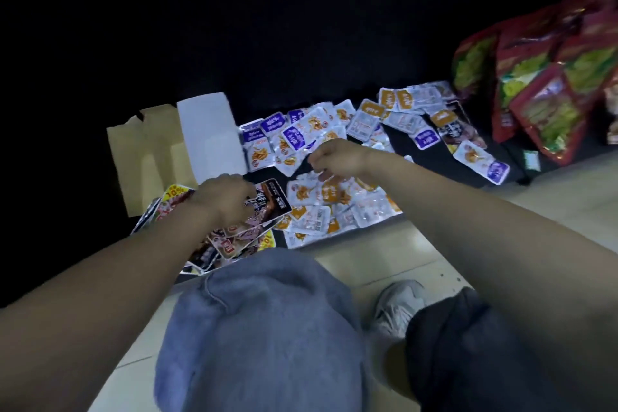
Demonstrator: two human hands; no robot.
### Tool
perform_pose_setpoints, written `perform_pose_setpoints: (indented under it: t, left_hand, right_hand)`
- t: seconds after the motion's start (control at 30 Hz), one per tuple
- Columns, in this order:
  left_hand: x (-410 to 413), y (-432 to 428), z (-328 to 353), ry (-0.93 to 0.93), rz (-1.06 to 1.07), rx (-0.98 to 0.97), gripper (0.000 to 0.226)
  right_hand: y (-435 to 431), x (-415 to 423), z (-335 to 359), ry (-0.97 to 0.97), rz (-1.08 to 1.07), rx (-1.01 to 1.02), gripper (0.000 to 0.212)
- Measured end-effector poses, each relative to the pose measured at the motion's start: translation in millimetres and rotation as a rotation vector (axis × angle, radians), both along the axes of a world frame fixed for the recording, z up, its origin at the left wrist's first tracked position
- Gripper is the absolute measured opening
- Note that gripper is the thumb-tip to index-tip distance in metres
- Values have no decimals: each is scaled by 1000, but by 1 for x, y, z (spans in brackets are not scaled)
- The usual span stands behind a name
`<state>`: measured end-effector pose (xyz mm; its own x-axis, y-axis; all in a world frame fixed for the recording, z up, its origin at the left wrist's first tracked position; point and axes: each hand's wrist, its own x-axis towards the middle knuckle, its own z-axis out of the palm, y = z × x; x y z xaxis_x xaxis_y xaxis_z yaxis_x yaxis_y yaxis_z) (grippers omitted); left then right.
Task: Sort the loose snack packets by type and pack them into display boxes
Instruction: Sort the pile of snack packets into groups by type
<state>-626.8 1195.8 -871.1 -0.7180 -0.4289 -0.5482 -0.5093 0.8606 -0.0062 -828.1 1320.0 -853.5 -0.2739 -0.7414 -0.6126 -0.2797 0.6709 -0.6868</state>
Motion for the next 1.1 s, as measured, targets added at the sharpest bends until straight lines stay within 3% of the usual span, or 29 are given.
perform_pose_setpoints:
  t: [0.1, 0.4, 0.67, 0.87, 1.0, 1.1]
  left_hand:
    - [-43, 18, 20, 40, -11, 30, 33]
    - [-177, 90, 39, 129, -201, 56, 29]
    - [-264, 110, -31, 114, -300, 167, 31]
    - [-307, 113, -105, 175, -334, 207, 36]
    - [-318, 120, -141, 260, -326, 218, 52]
    - [-319, 126, -159, 310, -265, 202, 47]
  right_hand:
    - [38, -30, 17, 40, -16, 8, 39]
    - [138, -117, 16, 114, -204, -60, 27]
    - [147, -177, -51, 95, -334, -16, 26]
    - [158, -215, -116, 365, -307, 77, 30]
    - [167, -228, -161, 603, -338, 124, 56]
    - [169, -222, -177, 577, -274, 213, 66]
